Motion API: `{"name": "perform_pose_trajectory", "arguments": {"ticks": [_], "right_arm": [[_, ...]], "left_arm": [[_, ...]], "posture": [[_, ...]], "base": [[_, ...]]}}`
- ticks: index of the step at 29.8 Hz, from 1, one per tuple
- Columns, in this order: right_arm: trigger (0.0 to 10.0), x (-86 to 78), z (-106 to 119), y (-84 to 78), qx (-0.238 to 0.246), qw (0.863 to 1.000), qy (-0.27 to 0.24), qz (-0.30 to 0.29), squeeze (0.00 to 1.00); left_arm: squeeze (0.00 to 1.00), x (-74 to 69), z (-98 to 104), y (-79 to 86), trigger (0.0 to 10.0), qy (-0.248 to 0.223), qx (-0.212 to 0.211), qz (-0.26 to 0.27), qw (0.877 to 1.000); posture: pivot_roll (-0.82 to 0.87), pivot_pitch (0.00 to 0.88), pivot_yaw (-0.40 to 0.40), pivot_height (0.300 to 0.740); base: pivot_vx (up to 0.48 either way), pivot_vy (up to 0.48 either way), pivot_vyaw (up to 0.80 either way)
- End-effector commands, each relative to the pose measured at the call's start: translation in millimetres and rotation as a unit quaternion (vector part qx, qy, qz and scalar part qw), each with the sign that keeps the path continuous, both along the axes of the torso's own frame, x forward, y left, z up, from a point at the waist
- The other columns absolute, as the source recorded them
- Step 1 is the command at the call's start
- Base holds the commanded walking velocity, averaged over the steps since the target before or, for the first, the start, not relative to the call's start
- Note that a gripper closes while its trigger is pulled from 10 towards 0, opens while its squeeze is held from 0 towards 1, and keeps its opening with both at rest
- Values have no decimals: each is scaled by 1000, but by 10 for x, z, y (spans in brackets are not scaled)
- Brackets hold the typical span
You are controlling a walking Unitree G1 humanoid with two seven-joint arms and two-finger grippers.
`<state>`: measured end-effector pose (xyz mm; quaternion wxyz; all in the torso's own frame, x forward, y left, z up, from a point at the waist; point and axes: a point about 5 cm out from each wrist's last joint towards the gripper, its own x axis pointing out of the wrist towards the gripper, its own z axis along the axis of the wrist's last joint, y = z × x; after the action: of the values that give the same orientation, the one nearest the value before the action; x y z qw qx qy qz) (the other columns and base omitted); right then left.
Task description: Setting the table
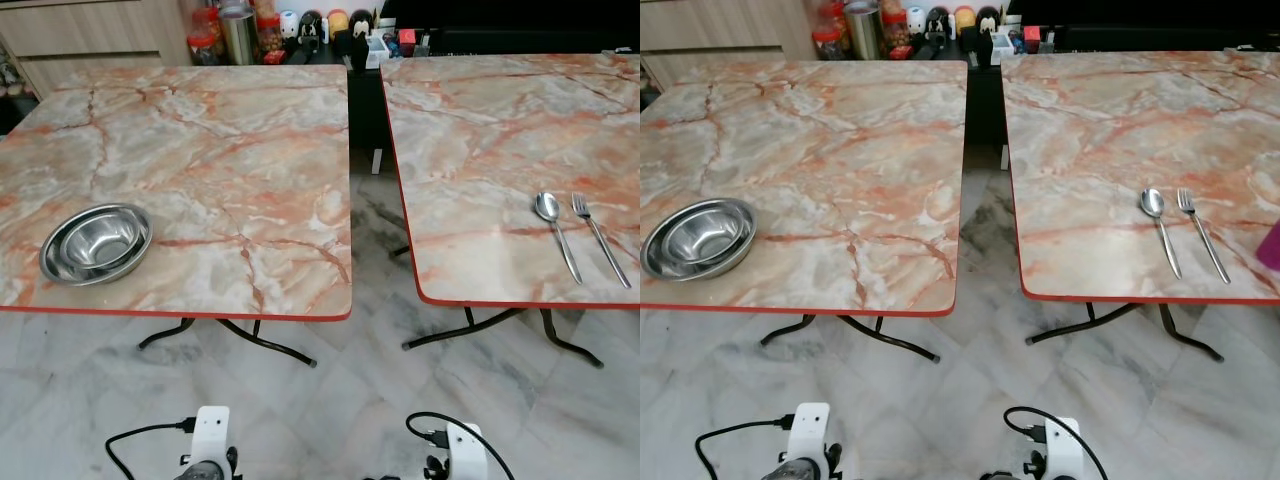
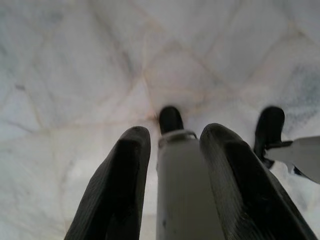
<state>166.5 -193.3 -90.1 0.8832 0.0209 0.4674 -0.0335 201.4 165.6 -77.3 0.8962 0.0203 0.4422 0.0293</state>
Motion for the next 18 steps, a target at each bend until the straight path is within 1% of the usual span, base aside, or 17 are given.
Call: {"name": "perform_pose_trajectory", "arguments": {"ticks": [1,18], "right_arm": [[10000,-28,-17,33,4,1000,4,1,0],[10000,-6,-7,18,3,1000,2,-8,0]], "left_arm": [[0,-60,-31,37,10000,12,6,0,1000],[0,-37,-21,24,10000,10,4,1,1000]], "posture": [[-6,112,16,740],[-8,130,14,740]], "base": [[0,-285,0],[0,-348,0]]}}
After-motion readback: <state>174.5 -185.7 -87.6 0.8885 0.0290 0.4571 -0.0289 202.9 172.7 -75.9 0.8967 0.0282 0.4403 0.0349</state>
